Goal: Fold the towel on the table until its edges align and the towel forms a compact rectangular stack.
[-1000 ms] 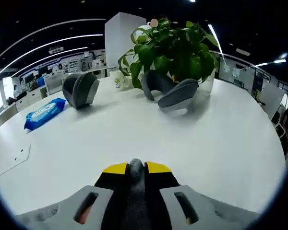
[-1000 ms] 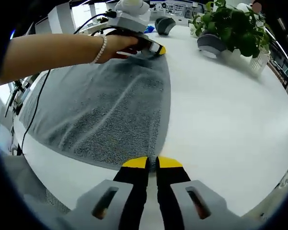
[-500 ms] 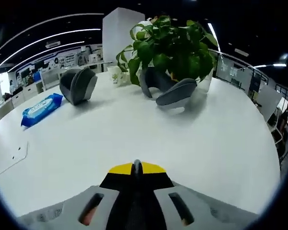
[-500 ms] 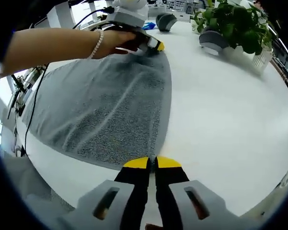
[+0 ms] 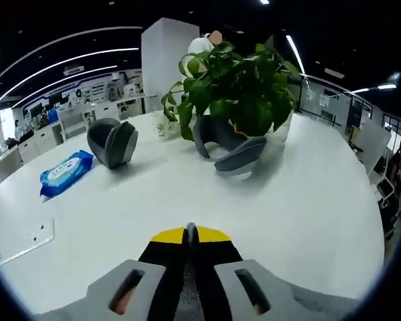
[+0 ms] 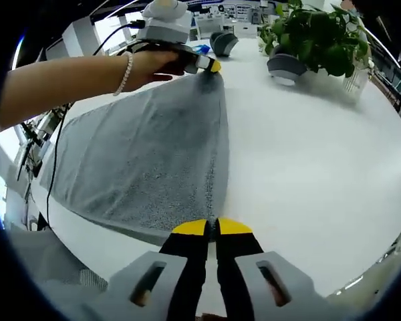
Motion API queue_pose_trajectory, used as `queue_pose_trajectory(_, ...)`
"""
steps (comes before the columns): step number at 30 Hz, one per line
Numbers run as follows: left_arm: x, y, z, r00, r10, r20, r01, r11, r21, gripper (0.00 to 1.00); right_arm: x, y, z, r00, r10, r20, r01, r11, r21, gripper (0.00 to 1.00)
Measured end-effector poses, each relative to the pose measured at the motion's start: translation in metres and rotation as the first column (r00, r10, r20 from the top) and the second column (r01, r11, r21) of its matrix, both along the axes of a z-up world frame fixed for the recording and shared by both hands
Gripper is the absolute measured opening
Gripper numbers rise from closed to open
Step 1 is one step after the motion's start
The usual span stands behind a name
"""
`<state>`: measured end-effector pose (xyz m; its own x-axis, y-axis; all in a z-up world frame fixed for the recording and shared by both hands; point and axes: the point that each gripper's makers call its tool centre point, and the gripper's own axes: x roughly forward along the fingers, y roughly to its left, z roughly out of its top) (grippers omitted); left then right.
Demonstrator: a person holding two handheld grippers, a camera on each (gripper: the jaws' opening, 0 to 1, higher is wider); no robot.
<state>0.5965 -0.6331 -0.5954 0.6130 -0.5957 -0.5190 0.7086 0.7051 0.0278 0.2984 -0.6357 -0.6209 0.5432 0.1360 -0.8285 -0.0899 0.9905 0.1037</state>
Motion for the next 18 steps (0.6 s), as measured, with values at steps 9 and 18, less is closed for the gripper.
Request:
queue_pose_trajectory(9, -0.010, -0.007, 0.032, 1.000, -0.003, 0.021, 0.004, 1.000, -0.031, 0.03, -0.009, -0.009, 0.020, 0.999, 0.004, 0.034, -0.004, 1.000, -0.009, 0.01)
queue_pose_trajectory(18, -0.016, -0.012, 0.056, 0.999, -0.002, 0.042, 0.004, 0.999, -0.045, 0.03, -0.016, -0.015, 0.038, 0.997, -0.003, 0.078, 0.004, 1.000, -0.007, 0.01)
